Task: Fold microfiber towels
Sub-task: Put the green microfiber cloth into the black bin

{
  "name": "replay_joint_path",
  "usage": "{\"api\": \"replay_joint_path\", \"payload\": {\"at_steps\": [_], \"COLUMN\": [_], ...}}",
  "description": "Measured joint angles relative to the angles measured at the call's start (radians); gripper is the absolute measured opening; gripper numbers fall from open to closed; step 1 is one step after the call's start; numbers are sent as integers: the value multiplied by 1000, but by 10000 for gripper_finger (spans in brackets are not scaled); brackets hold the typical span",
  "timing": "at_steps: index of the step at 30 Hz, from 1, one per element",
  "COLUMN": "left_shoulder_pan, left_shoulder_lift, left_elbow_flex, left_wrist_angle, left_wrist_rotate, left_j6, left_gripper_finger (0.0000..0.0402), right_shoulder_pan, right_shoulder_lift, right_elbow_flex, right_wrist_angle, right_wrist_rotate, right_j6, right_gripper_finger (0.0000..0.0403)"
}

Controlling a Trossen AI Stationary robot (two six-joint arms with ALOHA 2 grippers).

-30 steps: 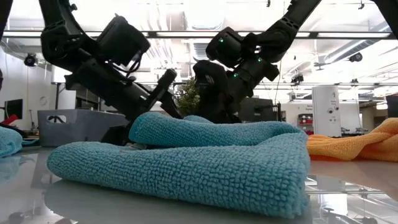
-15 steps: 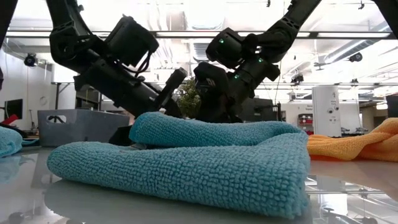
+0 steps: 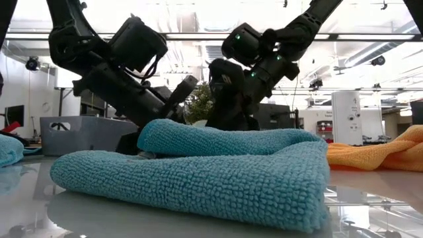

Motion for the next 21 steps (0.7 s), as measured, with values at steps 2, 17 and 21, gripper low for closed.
{"api": "replay_joint_path", "payload": {"at_steps": [2,17,21], "left_shoulder_pan": [0,-4,-5], "left_shoulder_lift": [-43,-189,-159], "left_elbow_flex": [-1,-2,3], "left_wrist_angle": [-63,-190,-186], "left_wrist_rotate": [-5,-40,-39], "left_j6": [14,120,105], "left_gripper_finger": [11,11,11], "right_shoulder_pan": [0,3,12], "right_shoulder_lift": [-25,-277,-299], "right_elbow_flex": [-5,-179,-230], "right_wrist_angle": [-2,10,80], "right_wrist_rotate": [4,104,104], "right_j6": [-4,-4,21], "right_gripper_finger": [109,109,109]}}
